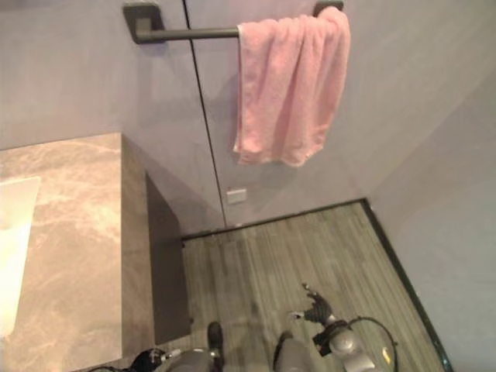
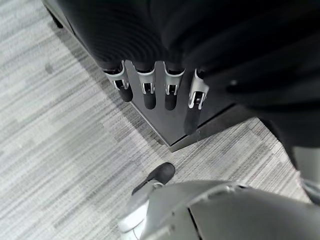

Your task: Put brush and paste in cup on sink, flatten towel.

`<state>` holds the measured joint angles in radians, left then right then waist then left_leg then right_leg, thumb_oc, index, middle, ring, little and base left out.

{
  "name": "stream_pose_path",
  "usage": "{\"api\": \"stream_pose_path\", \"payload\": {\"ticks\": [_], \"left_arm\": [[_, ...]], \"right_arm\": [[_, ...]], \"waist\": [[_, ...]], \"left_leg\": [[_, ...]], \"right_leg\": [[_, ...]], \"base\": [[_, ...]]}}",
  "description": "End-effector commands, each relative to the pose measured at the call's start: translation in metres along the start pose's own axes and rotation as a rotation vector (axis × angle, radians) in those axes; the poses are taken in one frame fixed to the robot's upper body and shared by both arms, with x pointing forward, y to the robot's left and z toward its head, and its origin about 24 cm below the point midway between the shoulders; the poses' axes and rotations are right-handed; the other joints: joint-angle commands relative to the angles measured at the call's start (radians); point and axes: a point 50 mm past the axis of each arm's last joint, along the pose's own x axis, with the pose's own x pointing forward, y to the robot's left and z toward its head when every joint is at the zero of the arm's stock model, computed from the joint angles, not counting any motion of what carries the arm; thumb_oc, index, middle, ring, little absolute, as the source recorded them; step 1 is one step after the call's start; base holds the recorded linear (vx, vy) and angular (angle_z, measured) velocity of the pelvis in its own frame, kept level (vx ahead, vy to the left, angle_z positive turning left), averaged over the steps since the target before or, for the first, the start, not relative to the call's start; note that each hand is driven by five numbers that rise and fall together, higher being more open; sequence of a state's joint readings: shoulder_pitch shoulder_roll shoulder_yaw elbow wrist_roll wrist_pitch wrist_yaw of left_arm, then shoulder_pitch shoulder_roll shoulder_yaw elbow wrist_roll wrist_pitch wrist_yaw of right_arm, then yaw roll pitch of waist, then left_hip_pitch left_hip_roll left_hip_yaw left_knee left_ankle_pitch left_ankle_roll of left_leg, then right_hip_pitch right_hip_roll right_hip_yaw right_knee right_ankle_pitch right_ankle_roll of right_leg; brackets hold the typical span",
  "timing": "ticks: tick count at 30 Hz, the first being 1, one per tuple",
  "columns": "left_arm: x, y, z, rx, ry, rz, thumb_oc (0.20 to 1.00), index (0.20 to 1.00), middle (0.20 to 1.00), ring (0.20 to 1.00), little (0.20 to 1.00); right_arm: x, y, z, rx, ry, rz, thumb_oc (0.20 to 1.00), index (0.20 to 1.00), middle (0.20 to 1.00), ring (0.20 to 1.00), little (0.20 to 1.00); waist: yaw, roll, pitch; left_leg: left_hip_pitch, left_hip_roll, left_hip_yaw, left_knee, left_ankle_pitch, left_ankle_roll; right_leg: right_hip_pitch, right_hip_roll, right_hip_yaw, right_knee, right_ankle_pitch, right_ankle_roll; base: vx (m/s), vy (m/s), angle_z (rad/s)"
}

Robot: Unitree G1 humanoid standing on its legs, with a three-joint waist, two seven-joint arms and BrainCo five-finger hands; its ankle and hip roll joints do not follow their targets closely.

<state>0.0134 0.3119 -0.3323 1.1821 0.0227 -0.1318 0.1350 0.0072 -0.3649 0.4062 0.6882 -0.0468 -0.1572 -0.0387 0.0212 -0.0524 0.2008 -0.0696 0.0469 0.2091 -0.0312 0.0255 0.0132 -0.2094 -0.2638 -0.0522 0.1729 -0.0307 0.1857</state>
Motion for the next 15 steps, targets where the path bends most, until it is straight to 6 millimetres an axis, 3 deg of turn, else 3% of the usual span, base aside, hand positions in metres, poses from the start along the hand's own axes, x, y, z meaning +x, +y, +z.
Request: {"api": "stream_pose_path", "payload": {"ticks": [1,9,10,12,15], "left_arm": [[0.012,0.047,0.076,0.007,-0.272,0.146,1.000,1.000,1.000,1.000,1.000],[0.011,0.057,0.068,-0.059,-0.242,0.185,1.000,1.000,1.000,1.000,1.000],[0.012,0.058,0.071,-0.072,-0.243,0.190,1.000,1.000,1.000,1.000,1.000],[0.012,0.056,0.075,-0.076,-0.250,0.191,1.000,1.000,1.000,1.000,1.000],[0.013,0.050,0.081,-0.089,-0.258,0.169,1.000,1.000,1.000,1.000,1.000]], "right_arm": [[-0.005,-0.009,0.005,-0.114,-0.053,0.024,1.000,1.000,1.000,1.000,1.000],[-0.018,-0.030,0.004,-0.205,-0.085,0.007,1.000,1.000,1.000,1.000,1.000],[-0.022,-0.033,-0.001,-0.209,-0.070,-0.002,1.000,1.000,1.000,1.000,1.000],[-0.025,-0.035,-0.008,-0.208,-0.041,-0.012,1.000,1.000,1.000,1.000,1.000],[-0.027,-0.036,-0.016,-0.201,-0.007,-0.019,1.000,1.000,1.000,1.000,1.000]], "waist": [[-0.019,-0.013,-0.027],[-0.013,-0.015,-0.028],[-0.019,-0.015,-0.023],[-0.026,-0.016,-0.016],[-0.050,-0.032,-0.021]], "left_leg": [[-0.020,0.065,-0.039,0.069,0.042,-0.060],[-0.032,0.164,-0.089,0.033,0.172,-0.130],[-0.038,0.200,-0.067,-0.006,0.216,-0.146],[-0.049,0.205,-0.042,-0.010,0.238,-0.146],[-0.064,0.142,0.010,0.095,0.147,-0.125]], "right_leg": [[0.068,0.074,0.032,0.004,0.086,-0.020],[0.143,0.182,-0.040,-0.069,0.031,-0.073],[0.147,0.200,-0.062,-0.075,0.022,-0.083],[0.156,0.199,-0.082,-0.086,0.027,-0.092],[0.154,0.180,-0.107,-0.115,0.048,-0.097]], "base": [[0.03,-0.232,0.74],[-0.02,-0.289,0.11],[-0.03,-0.217,0.39],[-0.06,-0.204,0.28],[-0.09,-0.151,0.48]]}}
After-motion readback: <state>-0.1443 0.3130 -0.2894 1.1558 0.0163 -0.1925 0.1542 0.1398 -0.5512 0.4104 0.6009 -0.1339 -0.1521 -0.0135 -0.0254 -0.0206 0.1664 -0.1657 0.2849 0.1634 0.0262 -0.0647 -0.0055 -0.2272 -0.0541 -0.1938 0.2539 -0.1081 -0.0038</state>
